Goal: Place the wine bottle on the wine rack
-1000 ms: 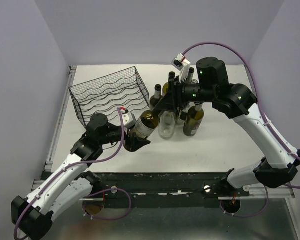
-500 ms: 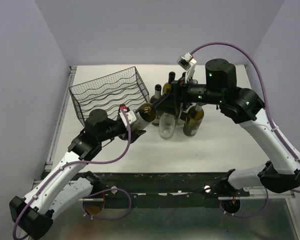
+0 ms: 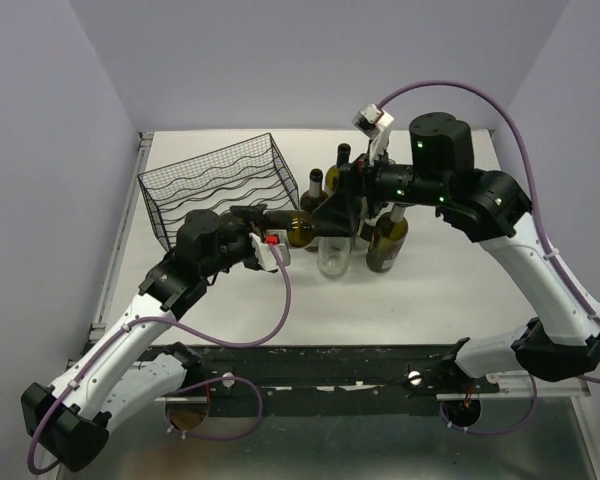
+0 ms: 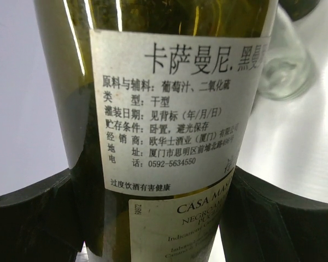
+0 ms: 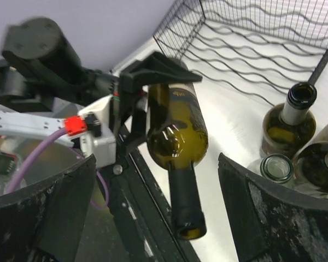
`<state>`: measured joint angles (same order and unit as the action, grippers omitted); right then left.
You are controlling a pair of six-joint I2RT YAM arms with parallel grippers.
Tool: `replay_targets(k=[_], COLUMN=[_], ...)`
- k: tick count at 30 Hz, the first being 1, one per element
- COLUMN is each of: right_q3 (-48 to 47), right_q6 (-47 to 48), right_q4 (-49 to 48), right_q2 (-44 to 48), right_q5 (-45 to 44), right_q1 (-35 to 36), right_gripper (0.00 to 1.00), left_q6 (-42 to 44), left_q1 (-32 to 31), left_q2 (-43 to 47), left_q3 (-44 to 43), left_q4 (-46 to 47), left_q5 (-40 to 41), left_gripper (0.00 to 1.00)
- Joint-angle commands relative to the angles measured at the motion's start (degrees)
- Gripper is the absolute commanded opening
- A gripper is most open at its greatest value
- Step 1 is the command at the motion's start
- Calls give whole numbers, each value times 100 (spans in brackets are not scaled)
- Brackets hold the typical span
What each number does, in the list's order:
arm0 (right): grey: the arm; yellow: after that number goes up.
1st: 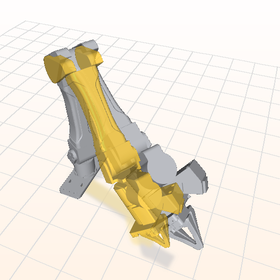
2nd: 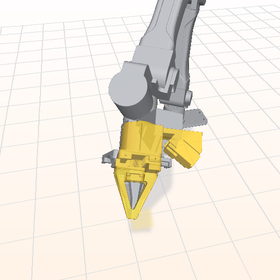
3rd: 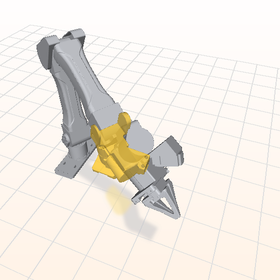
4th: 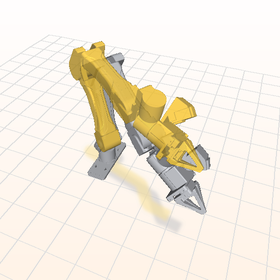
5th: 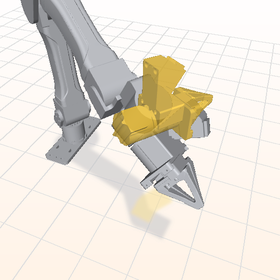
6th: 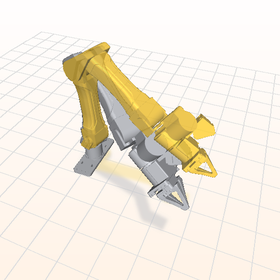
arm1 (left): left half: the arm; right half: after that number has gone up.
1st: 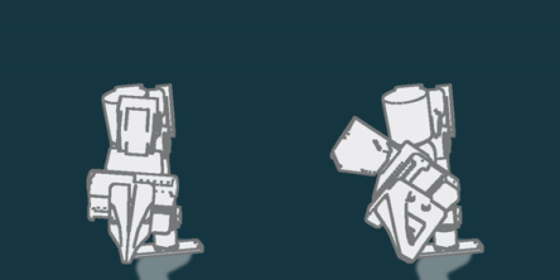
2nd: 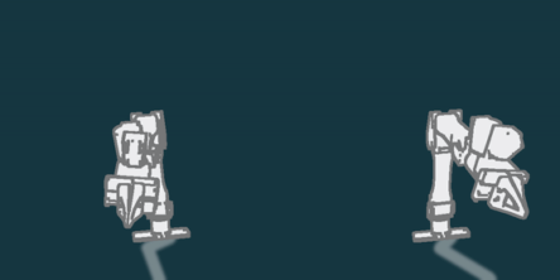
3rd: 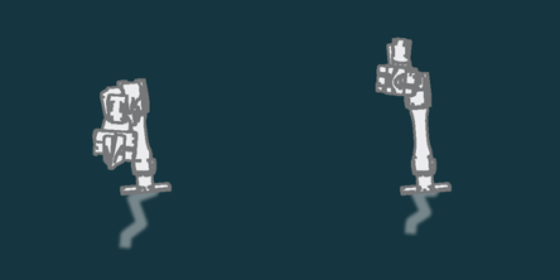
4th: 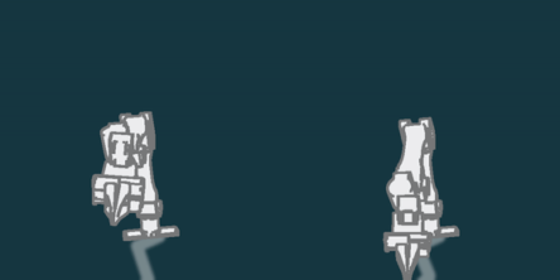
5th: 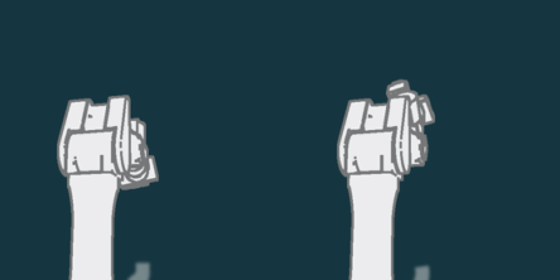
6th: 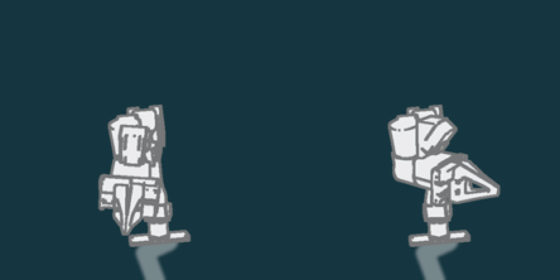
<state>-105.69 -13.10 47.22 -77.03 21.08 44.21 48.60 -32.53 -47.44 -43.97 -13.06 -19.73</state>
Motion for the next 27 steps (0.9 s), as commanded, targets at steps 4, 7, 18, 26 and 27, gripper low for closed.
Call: replay_targets(k=[4, 7, 18, 26, 27], right_q3=[-154, -49, 330, 277, 260], right_q6=[651, 669, 607, 493, 476], right_q4=[1157, 1272, 1281, 1289, 1316], right_q2=[-646, -769, -1094, -1314, -1349], right_q5=[-60, -8, 212, -16, -69], right_q1=[44, 44, 220, 413, 440], right_gripper=[96, 95, 82, 69, 66], left_q6=[2038, 2329, 2567, 2523, 2471], left_q1=[-7, 1, 2, 10, 10], left_q2=[-221, -283, -696, -767, -784], left_q3=[-789, -894, -1255, -1316, -1334], left_q4=[673, 708, 892, 1086, 1121], left_q5=[188, 206, 373, 417, 452], left_gripper=[0, 0, 0, 0, 0])
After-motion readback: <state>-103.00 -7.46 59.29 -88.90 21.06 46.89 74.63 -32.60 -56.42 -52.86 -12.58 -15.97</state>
